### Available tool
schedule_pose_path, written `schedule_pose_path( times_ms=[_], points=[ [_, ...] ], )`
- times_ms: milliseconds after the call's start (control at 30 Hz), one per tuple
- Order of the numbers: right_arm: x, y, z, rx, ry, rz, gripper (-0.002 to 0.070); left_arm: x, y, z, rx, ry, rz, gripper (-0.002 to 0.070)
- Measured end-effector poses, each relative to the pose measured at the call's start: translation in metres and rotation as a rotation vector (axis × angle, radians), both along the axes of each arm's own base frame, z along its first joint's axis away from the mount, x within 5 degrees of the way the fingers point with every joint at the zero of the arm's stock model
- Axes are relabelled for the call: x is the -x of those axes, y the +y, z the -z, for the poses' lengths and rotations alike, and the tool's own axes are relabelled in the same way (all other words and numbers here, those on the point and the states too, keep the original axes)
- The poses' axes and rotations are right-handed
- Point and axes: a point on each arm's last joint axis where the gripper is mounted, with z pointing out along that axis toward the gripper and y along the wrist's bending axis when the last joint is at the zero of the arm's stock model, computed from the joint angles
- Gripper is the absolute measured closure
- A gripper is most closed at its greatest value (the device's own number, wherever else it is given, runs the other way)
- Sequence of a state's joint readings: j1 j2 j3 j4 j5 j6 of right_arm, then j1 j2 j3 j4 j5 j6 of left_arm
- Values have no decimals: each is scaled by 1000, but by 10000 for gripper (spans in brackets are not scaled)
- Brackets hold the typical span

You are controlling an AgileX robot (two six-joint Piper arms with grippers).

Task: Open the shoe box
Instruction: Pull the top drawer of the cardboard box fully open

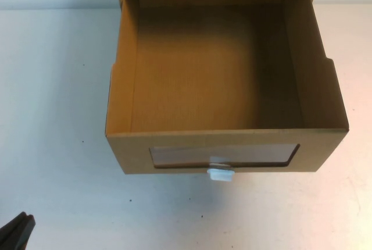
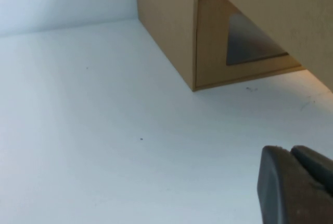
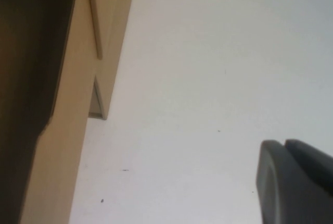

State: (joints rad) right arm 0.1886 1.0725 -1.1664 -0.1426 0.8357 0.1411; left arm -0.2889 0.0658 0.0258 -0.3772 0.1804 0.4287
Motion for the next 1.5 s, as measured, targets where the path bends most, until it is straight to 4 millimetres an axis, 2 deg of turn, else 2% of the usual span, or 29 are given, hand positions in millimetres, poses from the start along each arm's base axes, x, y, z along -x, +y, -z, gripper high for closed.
schedule_pose_path(
  times_ms=[567, 933, 1233, 1367, 1433, 1500],
  points=[
    [1, 5, 1, -71, 19, -13, 689, 0, 0, 0, -3, 4, 2, 680],
    [6, -4, 7, 39, 99, 20, 689, 0, 0, 0, -3, 4, 2, 680],
    [6, -7, 7, 65, 16, 19, 689, 0, 0, 1, -3, 5, 2, 680],
    [23, -18, 23, 66, -158, 31, 690, 0, 0, 1, -3, 5, 2, 680],
    [36, -24, 40, 64, -227, 41, 690, 0, 0, 1, -3, 5, 2, 680],
    [53, -29, 67, 60, -286, 47, 690, 0, 0, 1, -3, 5, 2, 680]
  ],
)
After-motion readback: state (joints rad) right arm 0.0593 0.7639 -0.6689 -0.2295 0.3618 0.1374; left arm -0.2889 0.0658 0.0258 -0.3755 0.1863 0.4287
